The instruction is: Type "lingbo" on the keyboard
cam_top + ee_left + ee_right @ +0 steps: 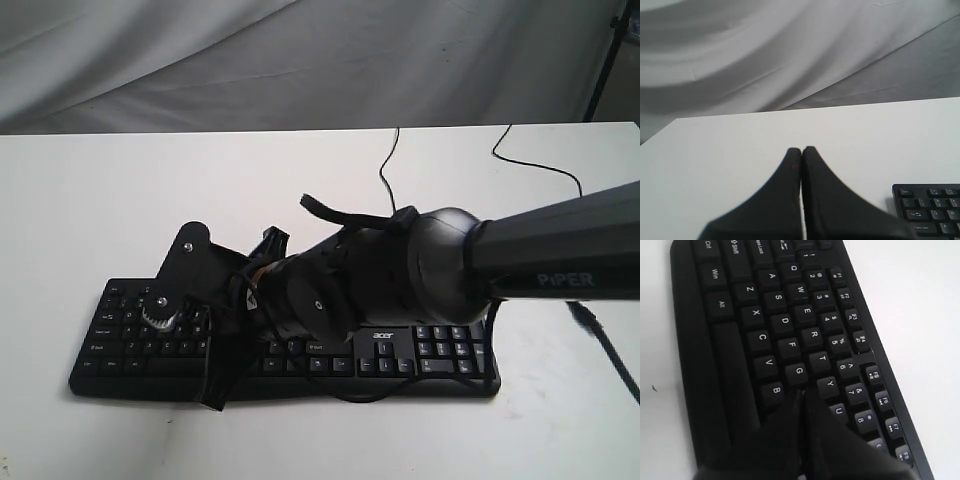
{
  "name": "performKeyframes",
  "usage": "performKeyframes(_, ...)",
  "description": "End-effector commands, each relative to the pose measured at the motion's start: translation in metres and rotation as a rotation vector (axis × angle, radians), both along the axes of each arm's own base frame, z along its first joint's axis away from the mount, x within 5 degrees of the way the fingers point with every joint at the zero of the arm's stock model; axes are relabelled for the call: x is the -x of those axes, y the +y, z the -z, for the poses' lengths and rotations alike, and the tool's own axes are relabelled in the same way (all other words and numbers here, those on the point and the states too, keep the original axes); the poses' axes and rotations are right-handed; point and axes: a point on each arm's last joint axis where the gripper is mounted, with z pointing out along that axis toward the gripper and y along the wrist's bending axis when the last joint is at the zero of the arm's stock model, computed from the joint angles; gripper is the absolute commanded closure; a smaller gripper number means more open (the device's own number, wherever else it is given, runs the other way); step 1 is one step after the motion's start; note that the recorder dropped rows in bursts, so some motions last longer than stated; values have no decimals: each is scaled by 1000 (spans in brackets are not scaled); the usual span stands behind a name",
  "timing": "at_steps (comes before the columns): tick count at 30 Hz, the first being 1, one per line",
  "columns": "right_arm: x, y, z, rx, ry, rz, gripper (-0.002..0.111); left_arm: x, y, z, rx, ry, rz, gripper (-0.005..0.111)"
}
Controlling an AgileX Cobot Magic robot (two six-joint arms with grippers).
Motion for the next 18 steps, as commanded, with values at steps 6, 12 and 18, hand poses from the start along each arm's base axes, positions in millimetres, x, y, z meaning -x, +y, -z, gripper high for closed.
performKeyframes(6, 2, 4, 20, 23, 24, -11, 108, 0, 0, 2, 4, 4, 4, 106)
performKeyframes(12, 4, 6, 21, 23, 23, -16, 108, 0, 0, 2, 4, 4, 4, 106)
performKeyframes(18, 3, 6, 20, 18, 15, -14, 108, 0, 0, 2, 4, 4, 4, 106)
